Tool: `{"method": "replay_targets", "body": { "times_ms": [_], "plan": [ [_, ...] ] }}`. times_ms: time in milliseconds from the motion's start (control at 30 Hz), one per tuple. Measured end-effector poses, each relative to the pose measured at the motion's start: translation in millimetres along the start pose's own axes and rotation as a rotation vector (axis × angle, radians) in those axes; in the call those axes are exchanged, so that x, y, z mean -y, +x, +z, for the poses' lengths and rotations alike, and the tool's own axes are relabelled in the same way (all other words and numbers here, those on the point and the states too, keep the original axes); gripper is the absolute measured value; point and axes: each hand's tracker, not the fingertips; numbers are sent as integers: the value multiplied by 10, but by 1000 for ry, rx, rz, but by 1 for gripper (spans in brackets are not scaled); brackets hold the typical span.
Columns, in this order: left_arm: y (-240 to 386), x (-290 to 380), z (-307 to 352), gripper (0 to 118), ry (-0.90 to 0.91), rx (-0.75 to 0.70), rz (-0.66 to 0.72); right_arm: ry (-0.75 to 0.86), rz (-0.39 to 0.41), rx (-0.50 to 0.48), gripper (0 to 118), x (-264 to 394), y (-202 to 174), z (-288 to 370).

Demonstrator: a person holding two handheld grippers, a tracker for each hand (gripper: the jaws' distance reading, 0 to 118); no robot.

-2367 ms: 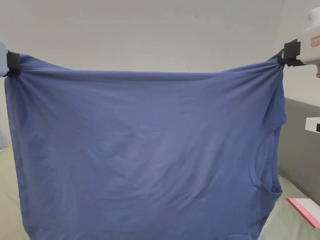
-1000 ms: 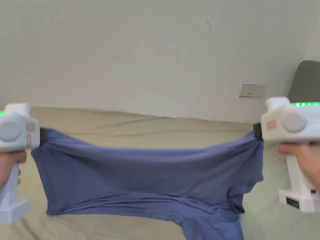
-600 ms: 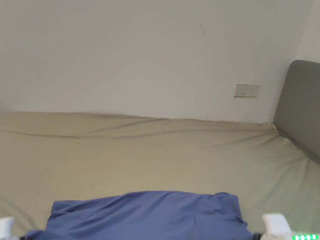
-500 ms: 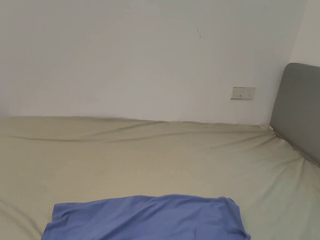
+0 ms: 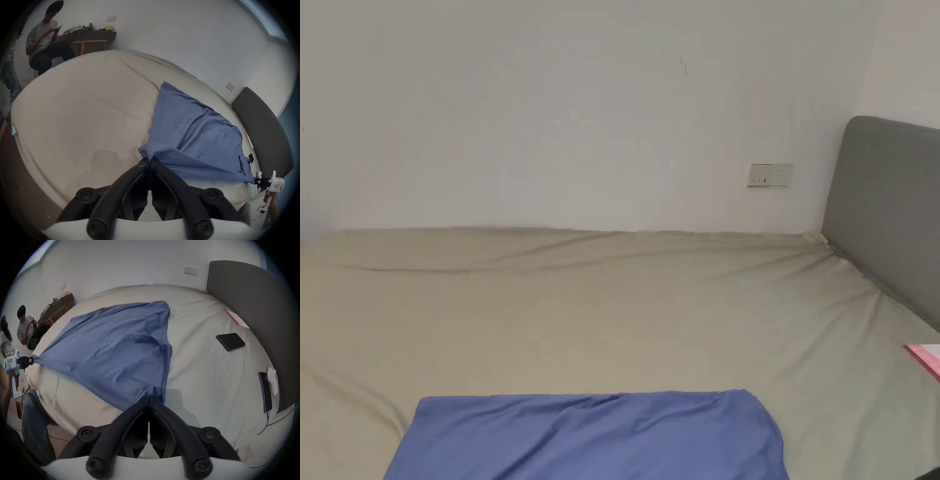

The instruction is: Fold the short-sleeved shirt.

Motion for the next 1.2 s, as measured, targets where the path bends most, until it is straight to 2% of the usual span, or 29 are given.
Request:
{"method": "replay_targets", "body": {
  "times_ms": [100,167,300,467,567,700,733,767,800,867,900,1000,1100,1200],
  "plan": [
    [155,136,328,0,8,9,-59,0,76,11,1,192,-37,325],
    [172,224,508,0,18,4,-108,4,94,16,1,329,-41,508],
    [0,453,747,0,-1,3,-101,-14,52,-9,1,568,2,765],
    [-192,655,900,0,-14,3,-31,-43,60,-16,1,810,41,910],
    [-262,722,666,0,-50,-29,-28,-46,-58,-57,1,824,117,729],
    [-323,792,317,0,-116,-61,-24,-95,-20,-34,4,796,53,423],
    [-108,901,367,1,-118,-66,-24,-102,1,-20,6,797,23,378],
    [-87,916,346,8,-118,-71,-19,-104,14,-15,13,797,0,348],
    [-74,919,345,33,-112,-74,-13,-106,22,-8,33,787,-23,330],
    [-80,914,313,97,-109,-86,-7,-113,45,22,75,782,-46,308],
    [-101,896,300,114,-134,-86,-7,-110,61,41,80,786,-39,312],
    [-158,883,378,112,-88,-68,-16,-67,33,40,80,793,25,418],
    [-195,814,495,112,-37,-90,-29,26,-77,17,80,807,156,609],
    [-86,737,627,112,-15,-49,-49,113,-188,-24,80,838,278,790]
  ]
}}
